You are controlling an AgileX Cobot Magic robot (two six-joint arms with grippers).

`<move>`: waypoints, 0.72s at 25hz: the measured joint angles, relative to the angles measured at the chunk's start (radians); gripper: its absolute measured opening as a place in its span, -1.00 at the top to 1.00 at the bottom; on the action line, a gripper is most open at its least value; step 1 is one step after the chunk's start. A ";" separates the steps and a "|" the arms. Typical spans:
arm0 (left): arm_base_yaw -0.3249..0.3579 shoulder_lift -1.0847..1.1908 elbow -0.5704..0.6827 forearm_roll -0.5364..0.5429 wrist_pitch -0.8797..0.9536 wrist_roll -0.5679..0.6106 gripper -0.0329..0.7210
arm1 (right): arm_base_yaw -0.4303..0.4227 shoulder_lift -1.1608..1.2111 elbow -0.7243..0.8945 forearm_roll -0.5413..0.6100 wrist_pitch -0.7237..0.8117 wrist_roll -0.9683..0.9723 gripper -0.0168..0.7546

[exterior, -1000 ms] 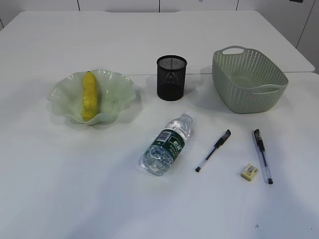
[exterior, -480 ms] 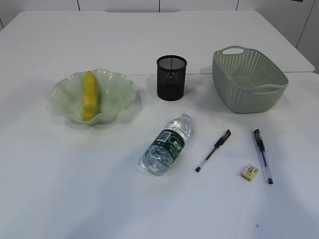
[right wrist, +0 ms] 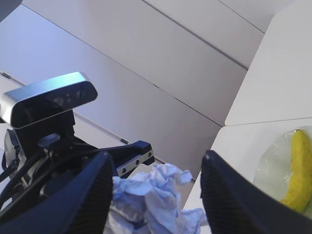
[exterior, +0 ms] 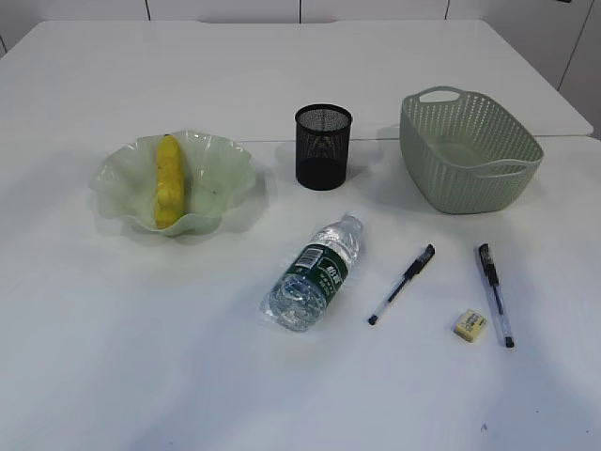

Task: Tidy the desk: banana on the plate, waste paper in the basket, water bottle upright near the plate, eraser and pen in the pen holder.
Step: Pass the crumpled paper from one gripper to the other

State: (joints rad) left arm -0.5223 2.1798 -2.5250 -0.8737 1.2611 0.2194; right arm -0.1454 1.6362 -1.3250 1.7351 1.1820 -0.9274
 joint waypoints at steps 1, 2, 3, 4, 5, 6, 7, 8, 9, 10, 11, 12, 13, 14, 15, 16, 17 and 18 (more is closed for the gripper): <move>0.000 0.000 0.000 -0.002 0.000 0.000 0.81 | 0.000 -0.002 0.000 0.000 0.000 0.000 -0.15; 0.000 0.000 0.000 -0.004 0.000 0.002 0.81 | 0.000 -0.006 0.000 0.000 0.000 0.001 -0.15; 0.000 0.000 0.000 -0.006 0.000 0.004 0.81 | 0.000 -0.011 0.000 0.000 0.000 0.002 -0.15; 0.000 0.000 0.000 -0.010 0.000 0.004 0.81 | 0.003 -0.012 0.000 0.000 0.000 0.004 -0.15; 0.000 0.000 0.000 -0.012 0.000 0.004 0.81 | 0.007 -0.014 0.000 0.000 0.000 0.005 -0.15; 0.000 0.000 0.000 -0.015 0.000 0.004 0.81 | 0.012 -0.016 0.000 0.000 0.000 0.006 -0.15; 0.000 0.000 0.000 -0.015 0.000 0.004 0.81 | 0.024 -0.016 0.000 0.002 0.000 0.006 -0.15; 0.000 0.000 0.000 -0.015 0.003 0.004 0.81 | 0.037 -0.016 0.000 0.004 -0.004 0.006 -0.15; 0.000 0.000 0.000 -0.015 0.005 0.004 0.81 | 0.045 -0.016 0.000 0.008 -0.010 0.006 -0.15; 0.000 0.000 0.000 -0.015 0.006 0.004 0.81 | 0.053 -0.016 0.000 0.014 -0.015 0.007 -0.15; 0.000 0.000 0.000 -0.015 0.008 0.004 0.81 | 0.061 -0.016 0.000 0.015 -0.016 0.007 -0.15; 0.000 0.000 0.000 -0.015 0.011 0.005 0.81 | 0.063 -0.016 0.000 0.017 -0.019 0.007 -0.15; 0.000 0.000 0.000 -0.015 0.011 0.005 0.81 | 0.065 -0.016 0.000 0.017 -0.019 0.007 -0.15; 0.000 0.000 0.000 -0.015 0.011 0.005 0.81 | 0.065 -0.016 0.000 0.017 -0.019 0.007 -0.15; 0.000 0.000 0.000 -0.015 0.011 0.005 0.81 | 0.065 -0.016 0.000 0.017 -0.019 0.007 -0.15; 0.000 0.000 0.000 -0.015 0.011 0.005 0.81 | 0.065 -0.016 0.000 0.017 -0.019 0.007 -0.15; 0.000 0.000 0.000 -0.015 0.011 0.006 0.81 | 0.065 -0.016 0.000 0.017 -0.020 0.009 -0.15; 0.000 0.000 0.000 -0.015 0.011 0.006 0.81 | 0.065 -0.016 0.000 0.017 -0.020 0.009 -0.15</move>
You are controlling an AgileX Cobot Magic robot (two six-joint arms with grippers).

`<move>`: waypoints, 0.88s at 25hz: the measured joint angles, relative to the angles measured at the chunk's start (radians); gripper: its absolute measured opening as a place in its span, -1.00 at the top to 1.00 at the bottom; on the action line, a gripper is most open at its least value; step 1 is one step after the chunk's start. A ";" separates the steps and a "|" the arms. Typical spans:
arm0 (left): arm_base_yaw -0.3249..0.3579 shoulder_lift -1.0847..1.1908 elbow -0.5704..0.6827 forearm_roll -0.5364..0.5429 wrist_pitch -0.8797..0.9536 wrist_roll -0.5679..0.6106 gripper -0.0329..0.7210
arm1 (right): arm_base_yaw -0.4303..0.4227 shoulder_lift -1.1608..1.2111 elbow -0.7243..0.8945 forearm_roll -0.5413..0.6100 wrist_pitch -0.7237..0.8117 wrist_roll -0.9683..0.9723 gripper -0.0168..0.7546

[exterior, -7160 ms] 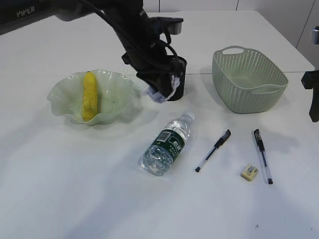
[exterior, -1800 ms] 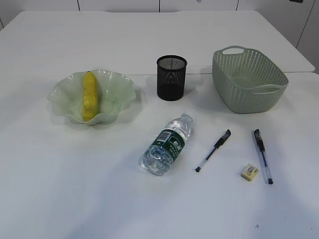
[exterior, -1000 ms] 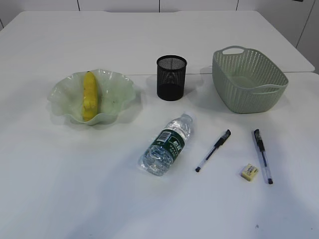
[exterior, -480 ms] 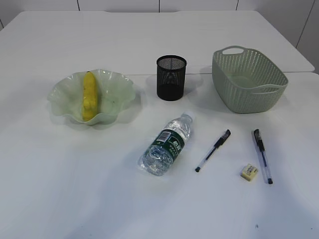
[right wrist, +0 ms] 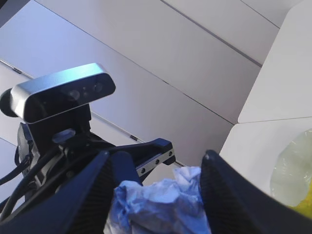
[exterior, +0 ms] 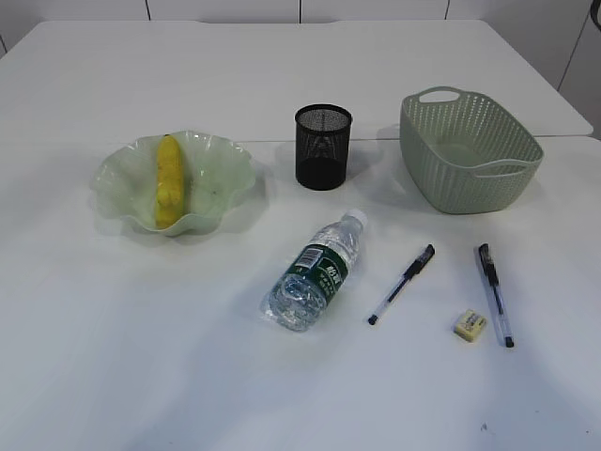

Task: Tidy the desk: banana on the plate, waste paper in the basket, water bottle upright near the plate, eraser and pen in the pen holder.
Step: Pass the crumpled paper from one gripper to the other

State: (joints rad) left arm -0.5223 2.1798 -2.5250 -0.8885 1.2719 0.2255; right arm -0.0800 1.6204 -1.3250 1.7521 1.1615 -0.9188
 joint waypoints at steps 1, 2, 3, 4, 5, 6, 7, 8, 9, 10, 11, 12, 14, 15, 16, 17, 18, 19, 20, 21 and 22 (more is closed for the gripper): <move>0.000 0.000 0.000 0.000 0.000 0.000 0.81 | 0.000 0.000 0.000 0.000 0.000 0.000 -0.15; 0.000 0.000 0.000 0.002 0.000 0.000 0.81 | 0.000 0.000 0.000 0.000 -0.002 0.000 -0.15; 0.000 0.000 0.000 0.007 0.000 0.000 0.81 | 0.000 0.000 0.000 0.000 -0.003 0.000 -0.15; 0.000 0.000 0.000 0.010 0.000 0.001 0.81 | 0.002 0.000 0.000 0.000 -0.003 0.000 -0.15; 0.000 0.000 0.000 0.012 0.000 0.002 0.81 | 0.002 0.000 0.000 0.000 -0.003 0.000 -0.15; 0.000 0.000 0.000 0.014 0.000 0.002 0.81 | 0.002 0.000 0.000 0.000 -0.003 0.000 -0.15; 0.000 0.000 0.000 0.016 0.000 0.002 0.81 | 0.004 0.000 0.000 0.000 -0.006 0.000 -0.15; 0.000 0.000 0.000 0.016 0.000 0.002 0.81 | 0.002 0.000 0.000 0.000 -0.006 0.000 -0.15; 0.000 0.000 0.000 0.017 0.000 0.002 0.81 | 0.002 0.000 0.000 0.000 -0.006 0.000 -0.15; 0.000 0.000 0.000 0.017 0.000 0.002 0.81 | 0.004 0.000 0.000 0.000 -0.006 0.000 -0.13; 0.000 0.000 0.000 0.018 0.000 0.002 0.81 | 0.004 0.000 0.000 0.000 -0.006 0.000 -0.11; 0.000 0.000 0.000 0.018 0.000 0.002 0.81 | 0.004 0.000 0.000 0.000 -0.006 0.000 -0.07; 0.000 0.000 0.000 0.020 0.000 0.002 0.81 | 0.004 0.000 0.000 0.000 -0.006 0.000 0.03; 0.000 0.000 0.000 0.020 0.002 0.002 0.81 | 0.004 0.000 0.000 0.000 -0.006 0.000 0.08; 0.000 0.000 0.000 0.020 0.002 0.002 0.81 | 0.004 0.000 0.000 0.000 -0.006 0.000 0.15; 0.000 0.000 0.000 0.022 0.002 0.002 0.81 | 0.004 0.000 0.000 0.000 -0.006 0.000 0.21; 0.000 0.000 0.000 0.022 0.002 0.002 0.81 | 0.004 0.000 0.000 0.000 -0.006 0.000 0.26; 0.000 0.000 0.000 0.022 0.002 0.002 0.81 | 0.004 0.000 0.000 0.002 -0.006 0.000 0.30; 0.000 0.000 0.000 0.022 0.003 0.002 0.81 | 0.004 0.000 0.000 0.002 -0.006 0.000 0.33; 0.000 0.000 0.000 0.022 0.003 0.002 0.81 | 0.004 0.000 0.000 0.002 -0.006 0.000 0.35; 0.000 0.000 0.000 0.022 0.003 0.002 0.81 | 0.004 0.000 0.000 0.004 -0.006 0.000 0.36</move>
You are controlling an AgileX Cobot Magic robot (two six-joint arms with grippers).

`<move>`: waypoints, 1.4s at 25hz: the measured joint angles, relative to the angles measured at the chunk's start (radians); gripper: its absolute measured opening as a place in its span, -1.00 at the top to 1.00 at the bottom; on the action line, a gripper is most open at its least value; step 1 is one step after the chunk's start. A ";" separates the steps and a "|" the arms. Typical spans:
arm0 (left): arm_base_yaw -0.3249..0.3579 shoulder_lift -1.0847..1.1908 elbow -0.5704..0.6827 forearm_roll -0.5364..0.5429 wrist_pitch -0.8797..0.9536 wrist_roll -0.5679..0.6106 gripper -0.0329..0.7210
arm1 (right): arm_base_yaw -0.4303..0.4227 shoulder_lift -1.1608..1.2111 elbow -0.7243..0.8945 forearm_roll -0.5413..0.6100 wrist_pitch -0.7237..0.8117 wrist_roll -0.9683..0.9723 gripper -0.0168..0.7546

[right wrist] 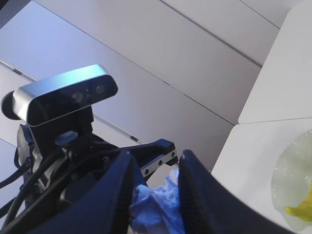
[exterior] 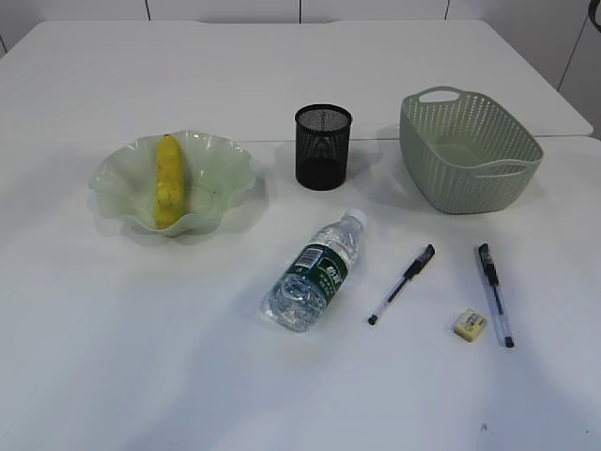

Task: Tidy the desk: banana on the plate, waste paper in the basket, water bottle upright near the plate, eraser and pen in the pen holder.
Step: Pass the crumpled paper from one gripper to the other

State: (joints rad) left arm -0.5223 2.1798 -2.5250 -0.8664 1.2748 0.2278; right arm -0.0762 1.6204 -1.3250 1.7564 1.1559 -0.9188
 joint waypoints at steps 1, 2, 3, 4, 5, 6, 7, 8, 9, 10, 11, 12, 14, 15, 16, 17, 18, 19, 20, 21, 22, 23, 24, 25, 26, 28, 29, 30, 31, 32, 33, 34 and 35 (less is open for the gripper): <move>0.000 0.000 0.000 0.000 0.000 0.000 0.81 | 0.000 0.000 0.000 0.000 0.000 0.000 0.37; 0.000 0.000 0.000 0.000 0.000 0.000 0.81 | 0.000 0.000 0.000 0.000 0.000 0.000 0.37; 0.000 0.000 0.000 0.000 0.000 0.000 0.81 | 0.000 0.000 0.000 0.000 0.000 0.000 0.37; 0.000 0.000 0.000 0.000 0.000 0.000 0.81 | 0.000 0.000 0.000 0.000 0.000 0.000 0.39; 0.000 0.000 0.000 0.000 0.000 0.000 0.81 | 0.000 0.000 0.000 0.000 0.000 0.000 0.43; 0.000 0.000 0.000 0.000 0.000 0.000 0.81 | 0.000 0.000 0.000 0.000 0.000 0.000 0.51; 0.000 0.000 0.000 0.002 0.001 0.000 0.81 | 0.000 0.000 0.000 0.000 0.000 -0.002 0.59; 0.000 0.000 0.000 0.002 0.003 0.000 0.81 | 0.000 0.000 0.000 0.000 0.002 -0.006 0.70; 0.000 0.000 0.000 0.004 0.004 0.000 0.81 | 0.000 0.000 0.000 0.000 0.002 -0.008 0.79; 0.000 0.000 0.000 0.004 0.005 0.000 0.81 | 0.000 0.000 0.000 0.000 0.002 -0.012 0.83; 0.000 0.000 0.000 0.004 0.005 0.000 0.81 | 0.000 0.000 0.000 0.000 0.002 -0.016 0.85; 0.000 0.000 0.000 0.004 0.006 0.000 0.81 | 0.000 0.000 0.000 0.000 0.003 -0.021 0.86; 0.000 0.000 0.000 0.004 0.008 0.000 0.81 | 0.000 0.000 0.000 0.000 0.003 -0.024 0.87; 0.000 0.000 0.000 0.004 0.008 0.000 0.81 | 0.000 0.000 -0.001 -0.002 0.003 -0.026 0.87; 0.000 0.000 0.000 0.004 0.008 0.000 0.81 | 0.000 0.000 -0.001 -0.002 0.003 -0.028 0.88; 0.000 0.000 0.000 0.004 0.008 0.000 0.81 | 0.000 0.000 -0.002 -0.004 0.003 -0.028 0.88; 0.000 0.000 0.000 0.004 0.008 0.000 0.81 | 0.000 0.000 -0.002 -0.004 0.003 -0.028 0.88; 0.000 0.000 0.000 0.004 0.008 0.000 0.81 | 0.000 0.000 -0.002 -0.004 0.003 -0.028 0.88; 0.000 0.000 0.000 0.004 0.008 0.000 0.81 | 0.000 0.000 -0.002 -0.004 0.003 -0.028 0.88; 0.000 0.000 0.000 0.004 0.008 0.000 0.81 | 0.000 0.000 -0.002 -0.004 0.003 -0.028 0.88; 0.000 0.000 0.000 0.004 0.008 0.000 0.81 | 0.000 0.000 -0.002 -0.004 0.003 -0.028 0.88; 0.000 0.000 0.000 0.004 0.008 0.000 0.81 | 0.000 0.000 -0.002 -0.004 0.003 -0.028 0.88; 0.000 0.000 0.000 0.004 0.010 0.000 0.81 | 0.000 0.000 -0.002 -0.005 0.003 -0.028 0.88; 0.000 0.000 0.000 0.004 0.010 0.000 0.81 | 0.000 0.000 -0.002 -0.005 0.003 -0.029 0.88; 0.000 0.000 0.000 0.004 0.010 0.000 0.81 | 0.000 0.000 -0.002 -0.005 0.003 -0.029 0.88; 0.000 0.000 0.000 0.004 0.010 0.000 0.81 | 0.000 0.000 -0.002 -0.005 0.003 -0.029 0.88; 0.000 0.000 0.000 0.004 0.010 0.000 0.81 | 0.000 0.000 -0.002 -0.005 0.003 -0.029 0.88; 0.000 0.000 0.000 0.004 0.010 0.000 0.81 | 0.000 0.000 -0.002 -0.005 0.003 -0.029 0.88; 0.000 0.000 0.000 0.004 0.010 0.000 0.80 | 0.000 0.000 -0.002 -0.005 0.004 -0.029 0.88; 0.000 0.000 0.000 0.002 0.010 0.000 0.80 | 0.000 0.000 -0.002 -0.005 0.004 -0.029 0.88; 0.000 0.000 0.000 0.002 0.010 0.000 0.79 | 0.000 0.000 -0.002 -0.005 0.004 -0.029 0.88; 0.000 0.000 0.000 0.002 0.010 0.000 0.77 | 0.000 0.000 -0.002 -0.005 0.004 -0.029 0.88; 0.000 0.000 0.000 0.002 0.010 0.000 0.74 | 0.000 0.000 -0.002 -0.005 0.004 -0.029 0.88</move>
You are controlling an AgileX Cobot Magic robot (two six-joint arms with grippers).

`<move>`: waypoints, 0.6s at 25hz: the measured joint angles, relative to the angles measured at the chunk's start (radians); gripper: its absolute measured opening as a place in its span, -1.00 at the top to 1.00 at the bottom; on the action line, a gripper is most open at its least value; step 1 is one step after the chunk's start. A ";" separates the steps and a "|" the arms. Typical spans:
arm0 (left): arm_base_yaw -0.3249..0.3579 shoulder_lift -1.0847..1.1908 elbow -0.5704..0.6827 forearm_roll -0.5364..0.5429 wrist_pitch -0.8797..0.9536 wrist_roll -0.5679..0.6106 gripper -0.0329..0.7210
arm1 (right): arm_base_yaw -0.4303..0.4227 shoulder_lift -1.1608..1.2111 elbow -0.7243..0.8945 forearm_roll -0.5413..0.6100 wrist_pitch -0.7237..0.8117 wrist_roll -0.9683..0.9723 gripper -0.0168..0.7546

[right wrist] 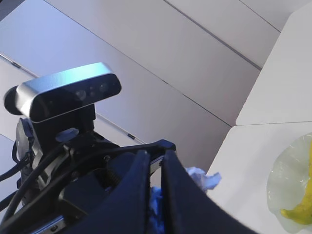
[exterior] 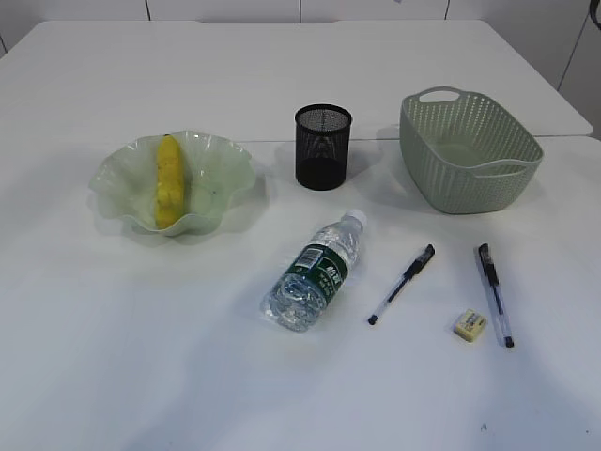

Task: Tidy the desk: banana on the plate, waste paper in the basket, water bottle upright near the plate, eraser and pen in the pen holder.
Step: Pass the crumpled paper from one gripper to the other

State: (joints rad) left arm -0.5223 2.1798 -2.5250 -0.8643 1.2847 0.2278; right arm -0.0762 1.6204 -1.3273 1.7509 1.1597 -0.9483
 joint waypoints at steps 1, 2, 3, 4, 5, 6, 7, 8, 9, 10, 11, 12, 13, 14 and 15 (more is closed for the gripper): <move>0.000 0.000 0.000 -0.002 0.001 0.000 0.72 | 0.000 0.000 0.000 0.000 0.000 0.000 0.88; 0.000 0.000 0.000 -0.003 0.001 0.000 0.69 | 0.000 0.000 0.000 0.000 0.000 0.000 0.88; 0.000 0.000 0.000 -0.006 0.001 0.000 0.65 | 0.000 0.000 0.000 0.000 0.002 0.000 0.88; 0.000 0.000 0.000 -0.006 0.001 0.000 0.63 | 0.000 0.000 0.000 0.000 0.002 -0.001 0.88; 0.000 0.000 0.000 -0.007 0.001 0.000 0.61 | 0.000 0.000 0.000 0.000 0.002 -0.001 0.88; 0.000 0.000 0.000 -0.008 0.001 0.000 0.59 | 0.000 0.000 0.000 0.000 0.002 -0.001 0.88; 0.000 0.000 0.000 -0.010 0.001 0.000 0.58 | 0.000 0.000 0.000 0.000 0.002 -0.001 0.88; 0.000 0.000 0.000 -0.010 0.001 0.000 0.57 | 0.000 0.000 0.000 0.000 0.002 -0.001 0.88; 0.000 0.000 0.000 -0.012 0.001 0.000 0.56 | 0.000 0.000 0.000 0.000 0.002 -0.001 0.88; 0.000 0.000 0.000 -0.012 0.001 0.000 0.55 | 0.000 0.000 0.000 0.000 0.004 -0.001 0.88; 0.000 0.000 0.000 -0.012 0.001 0.000 0.54 | 0.000 0.000 0.000 0.000 0.004 -0.001 0.88; 0.000 0.000 0.000 -0.012 0.001 0.000 0.52 | 0.000 0.000 0.000 0.000 0.004 -0.001 0.88; 0.000 0.000 0.000 -0.014 0.001 0.000 0.50 | 0.000 0.000 0.000 0.000 0.004 -0.001 0.88; 0.000 0.000 0.000 -0.014 0.002 0.000 0.48 | 0.000 0.000 0.000 0.000 0.004 -0.001 0.88; 0.000 0.000 0.000 -0.016 0.002 0.000 0.46 | 0.000 0.000 0.000 0.000 0.004 -0.001 0.88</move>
State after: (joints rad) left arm -0.5223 2.1798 -2.5250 -0.8807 1.2870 0.2278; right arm -0.0762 1.6204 -1.3273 1.7509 1.1636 -0.9489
